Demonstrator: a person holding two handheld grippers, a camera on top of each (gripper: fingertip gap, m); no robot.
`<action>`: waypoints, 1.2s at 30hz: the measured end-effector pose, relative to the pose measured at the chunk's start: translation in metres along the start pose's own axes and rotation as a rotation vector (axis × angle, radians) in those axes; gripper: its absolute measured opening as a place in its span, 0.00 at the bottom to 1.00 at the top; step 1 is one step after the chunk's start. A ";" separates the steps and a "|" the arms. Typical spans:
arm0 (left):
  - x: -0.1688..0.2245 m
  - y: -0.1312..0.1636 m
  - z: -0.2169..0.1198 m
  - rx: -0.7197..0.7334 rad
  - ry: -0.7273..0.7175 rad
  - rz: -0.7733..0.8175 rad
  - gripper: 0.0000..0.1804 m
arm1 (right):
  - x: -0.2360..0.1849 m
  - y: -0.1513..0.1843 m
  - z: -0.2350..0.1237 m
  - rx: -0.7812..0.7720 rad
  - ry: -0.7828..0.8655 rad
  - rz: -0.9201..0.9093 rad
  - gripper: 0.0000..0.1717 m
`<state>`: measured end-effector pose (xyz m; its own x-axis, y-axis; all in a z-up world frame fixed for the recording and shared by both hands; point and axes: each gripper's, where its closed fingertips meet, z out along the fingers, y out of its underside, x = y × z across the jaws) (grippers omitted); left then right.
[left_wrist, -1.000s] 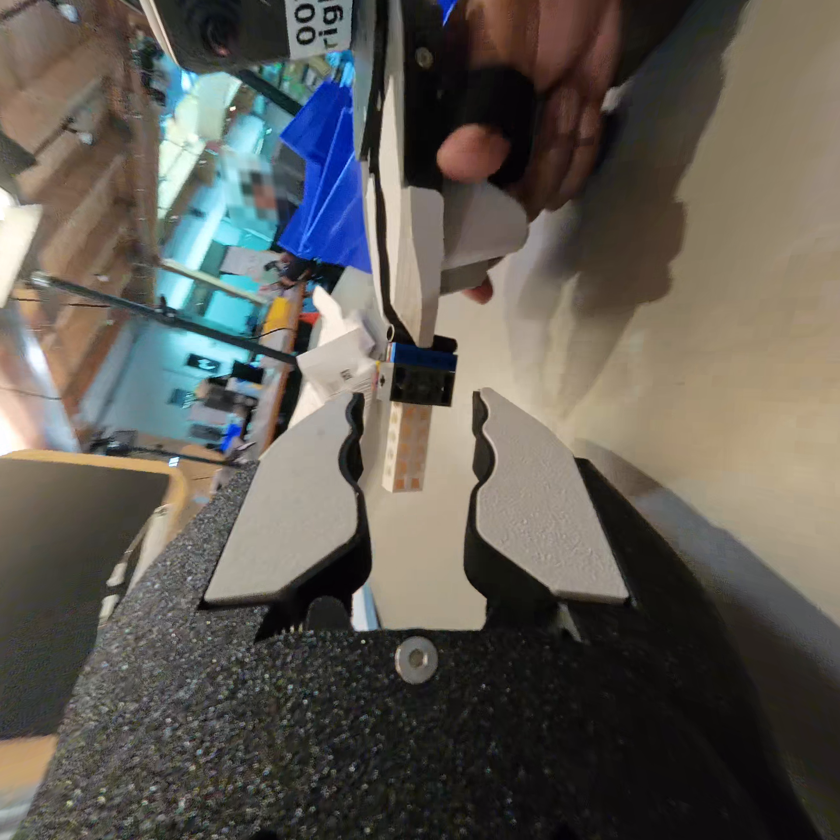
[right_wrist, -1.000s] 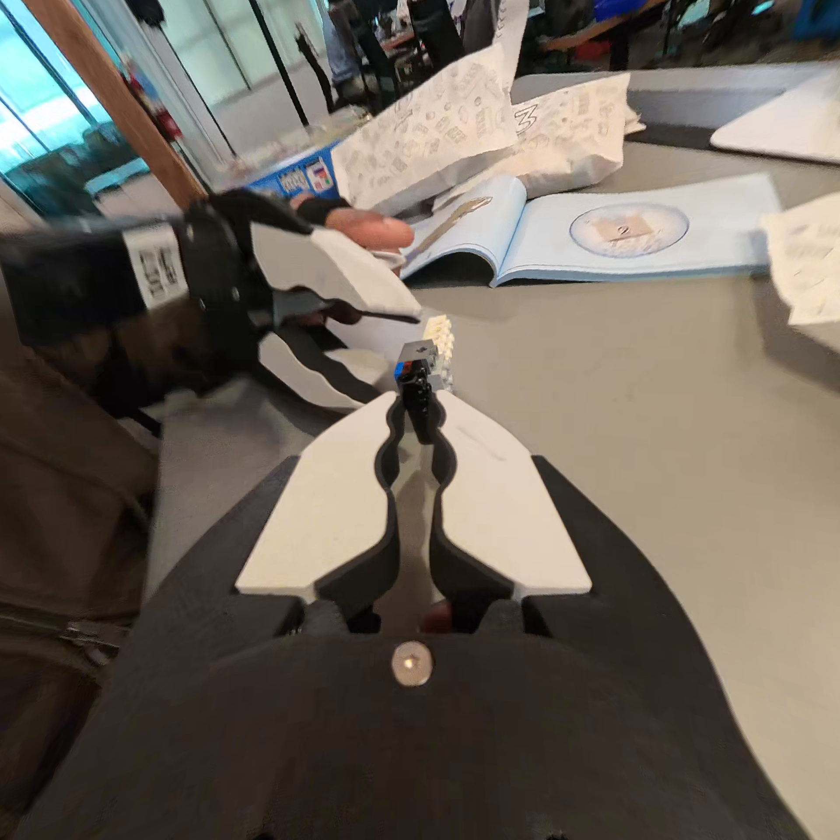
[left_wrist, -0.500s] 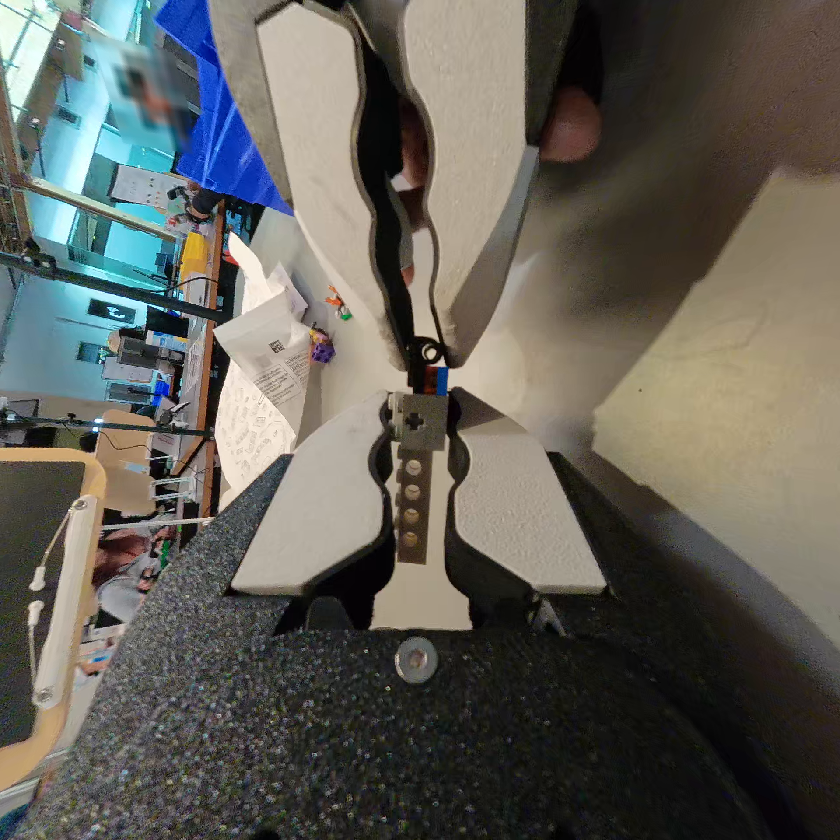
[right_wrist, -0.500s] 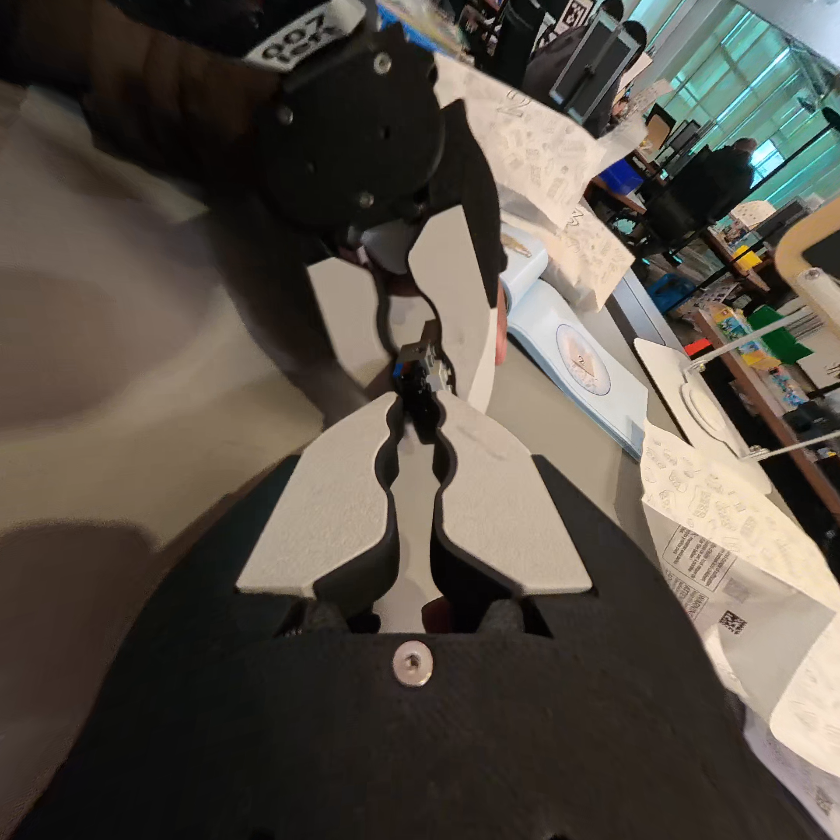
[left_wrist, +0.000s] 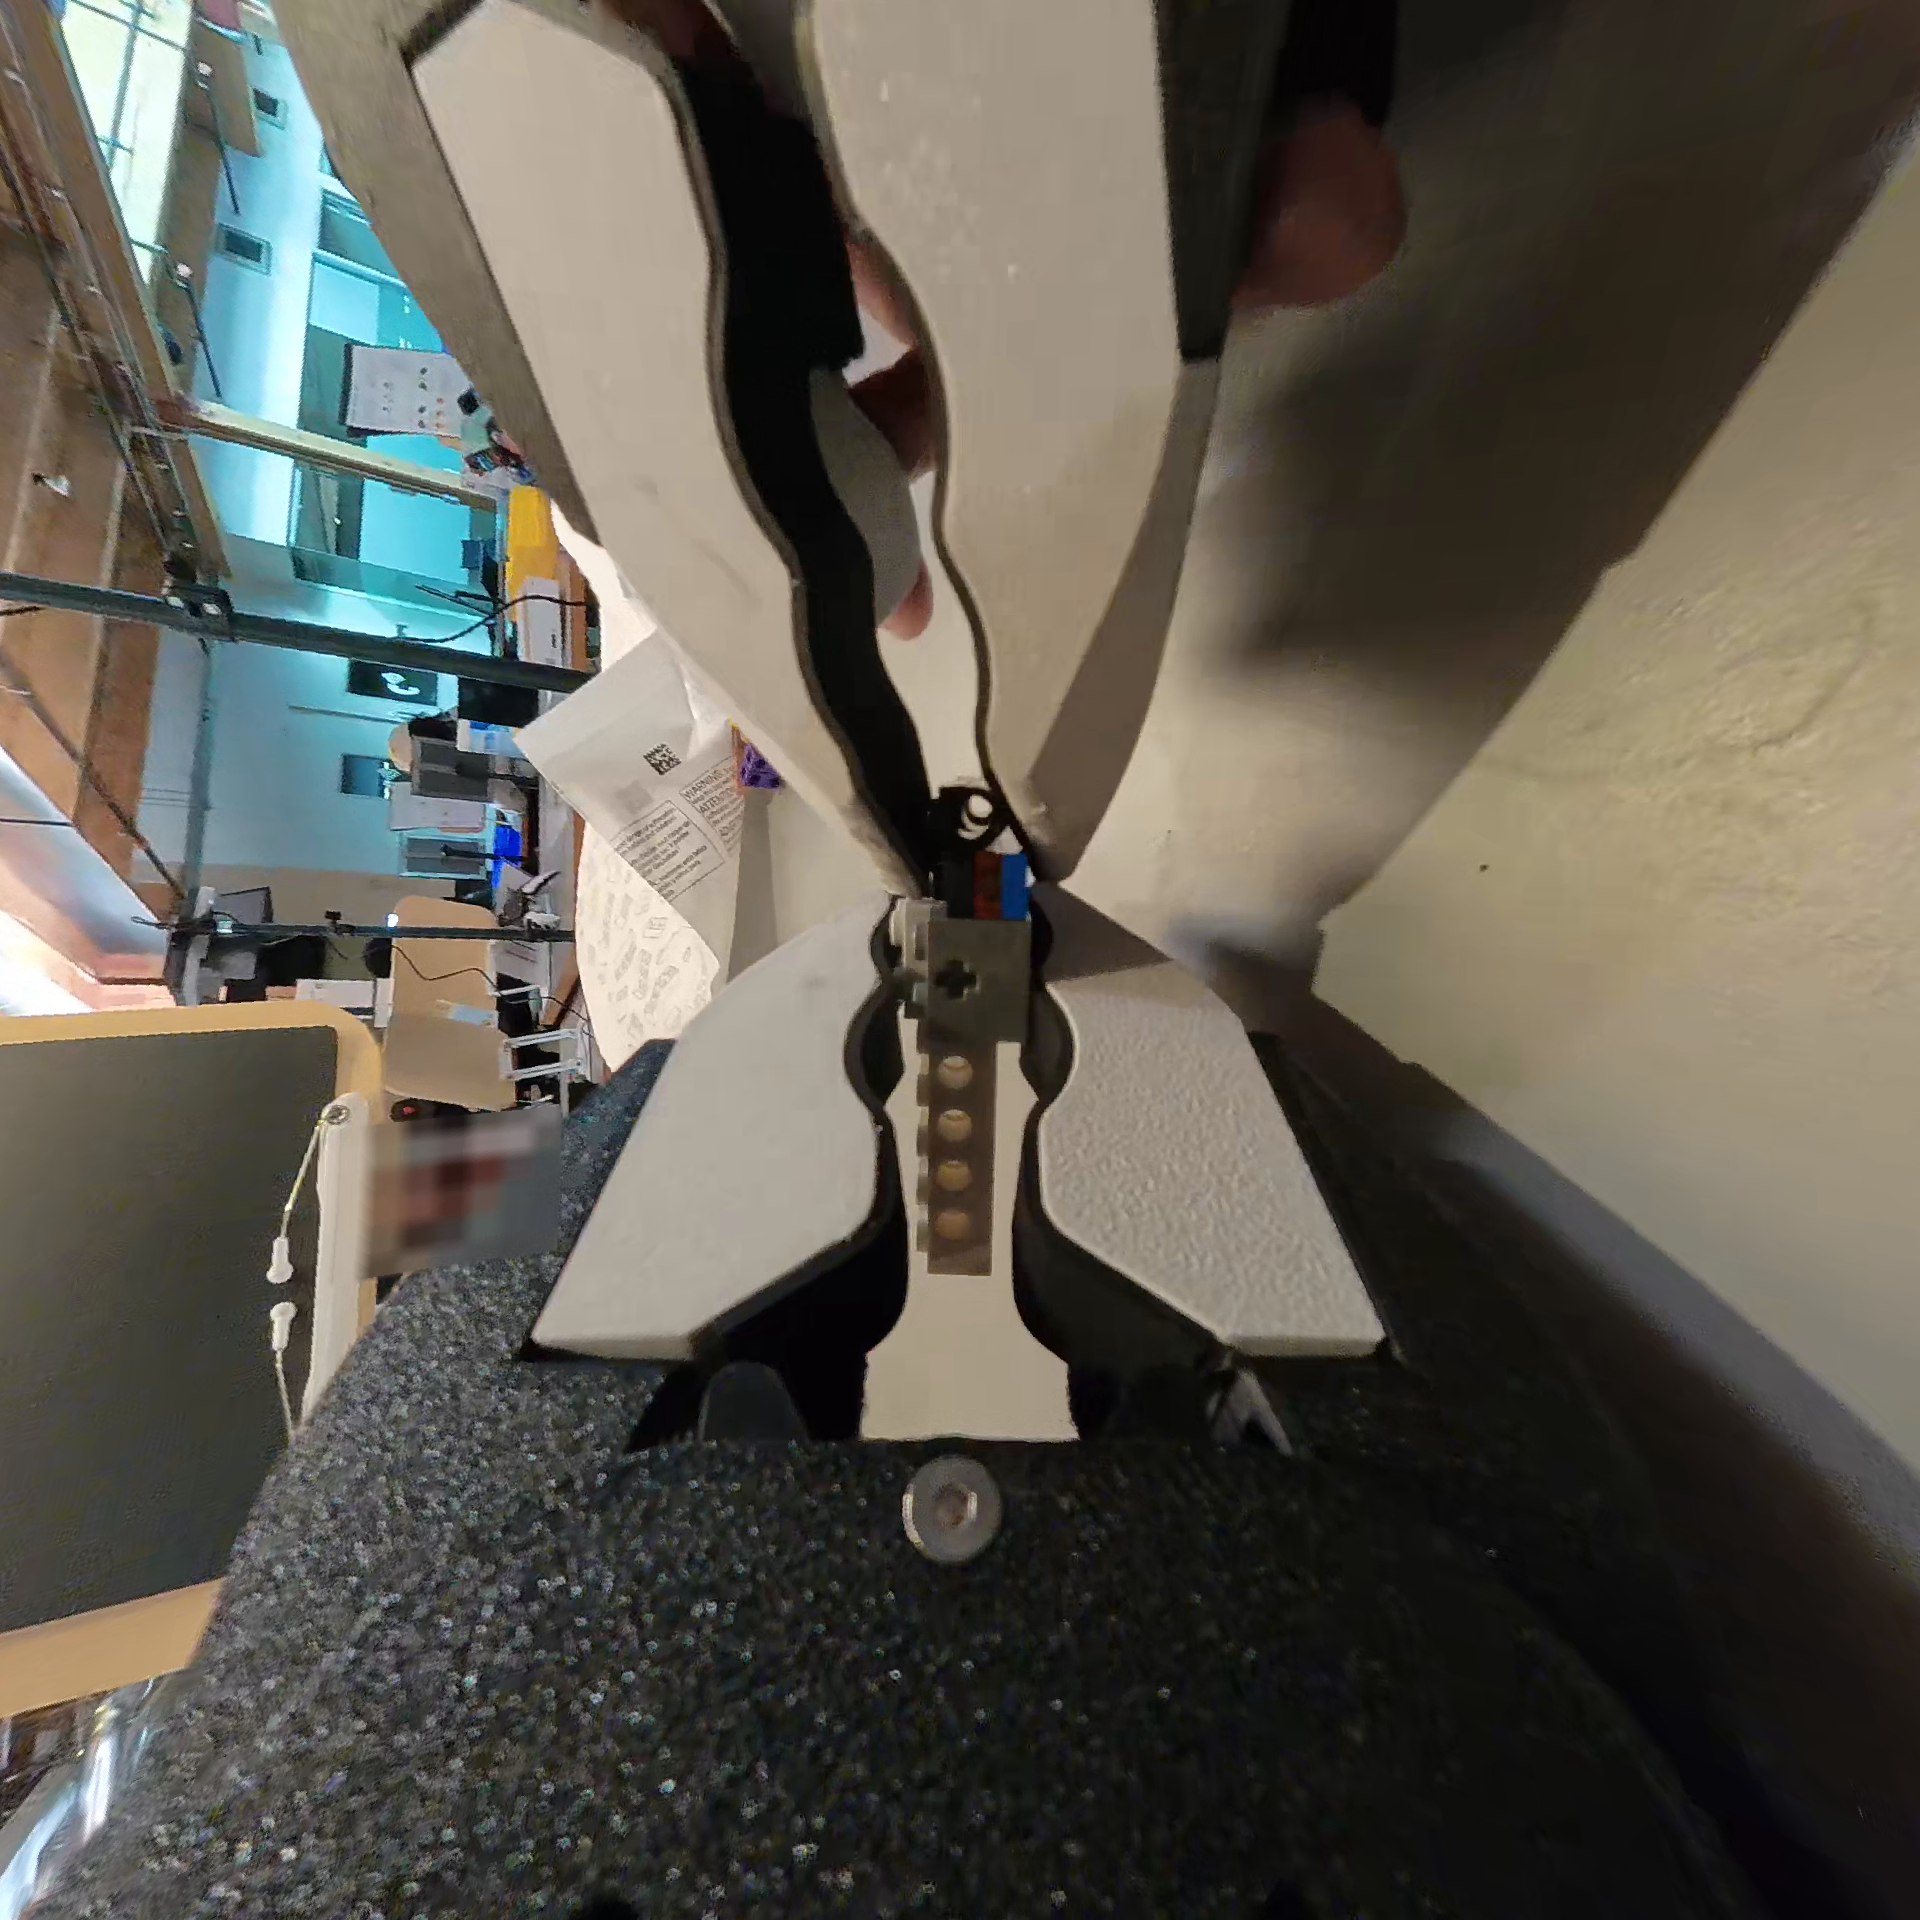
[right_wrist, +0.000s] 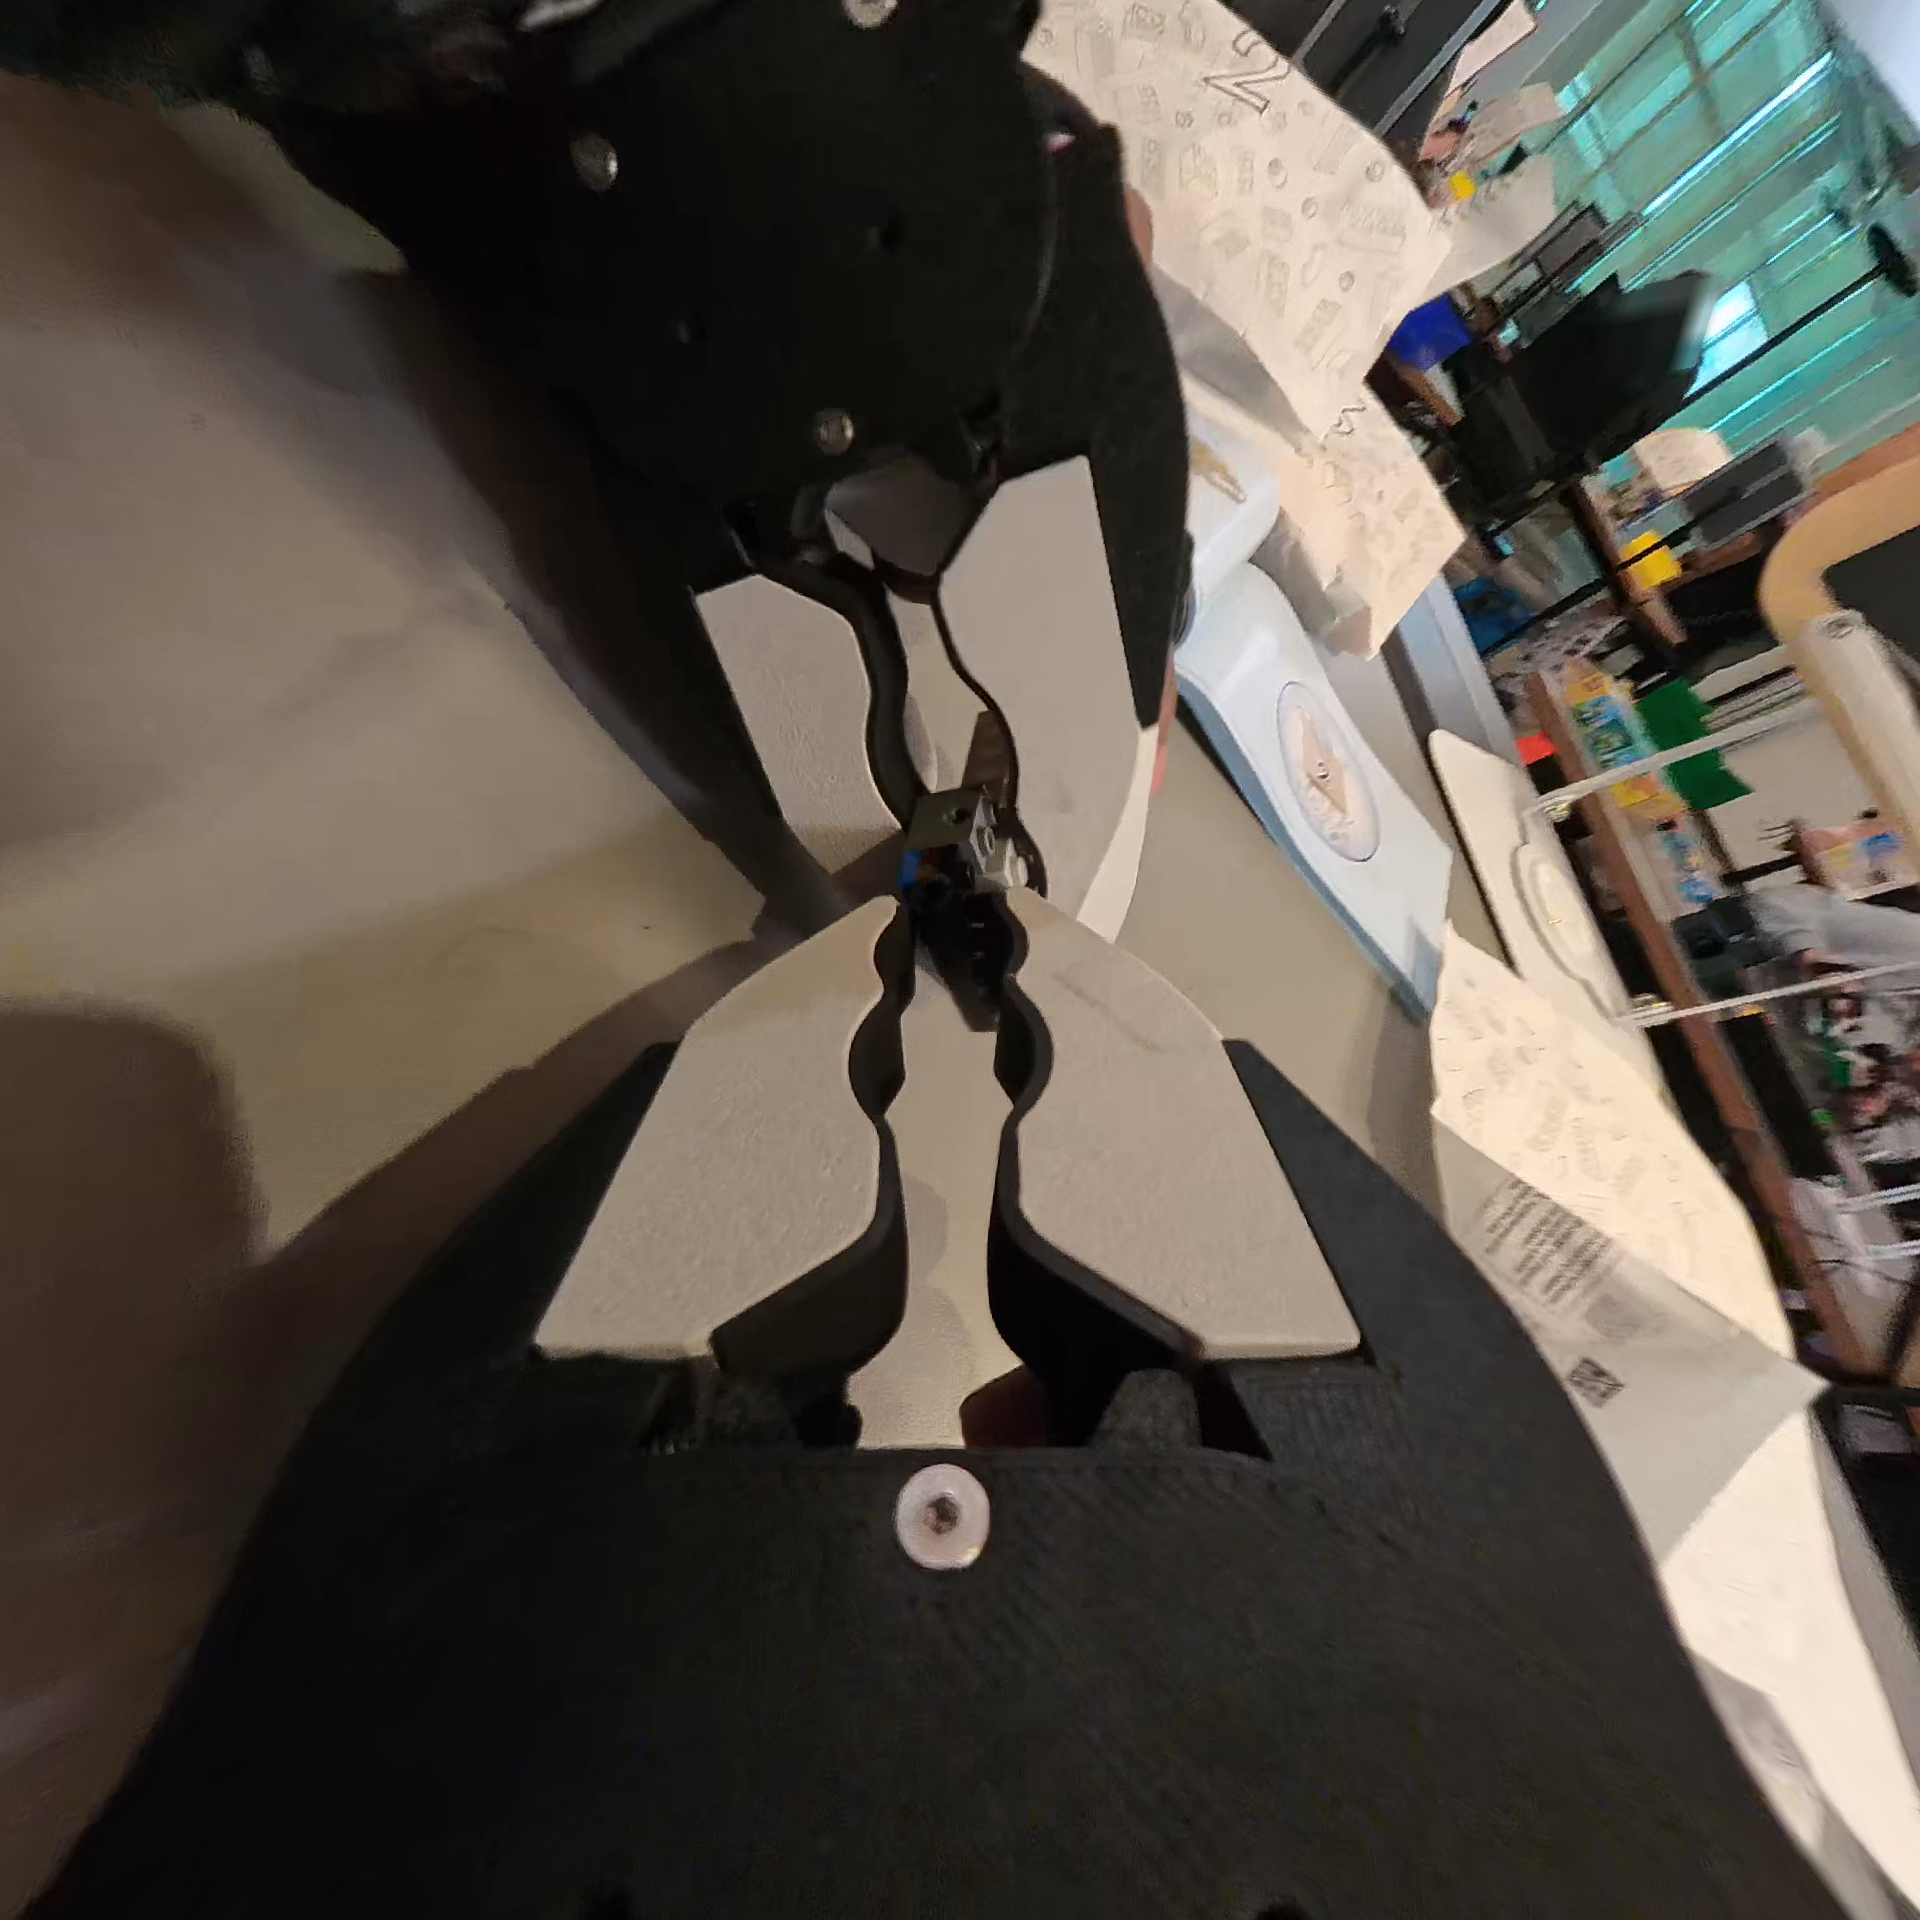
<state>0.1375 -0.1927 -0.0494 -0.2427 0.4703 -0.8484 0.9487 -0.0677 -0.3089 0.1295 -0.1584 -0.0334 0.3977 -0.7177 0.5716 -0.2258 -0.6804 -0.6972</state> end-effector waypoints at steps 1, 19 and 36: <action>-0.001 0.000 0.000 0.002 -0.008 0.007 0.10 | 0.000 0.000 0.000 0.004 -0.017 0.032 0.08; 0.005 0.003 0.005 -0.028 0.027 -0.002 0.10 | -0.003 0.004 0.000 0.019 -0.144 0.203 0.08; 0.008 0.008 0.005 -0.057 0.049 -0.031 0.10 | -0.001 0.010 0.003 -0.049 0.034 -0.107 0.06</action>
<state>0.1420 -0.1940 -0.0608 -0.2634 0.5144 -0.8161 0.9512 -0.0027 -0.3087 0.1290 -0.1643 -0.0424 0.3918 -0.6448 0.6563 -0.2270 -0.7590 -0.6102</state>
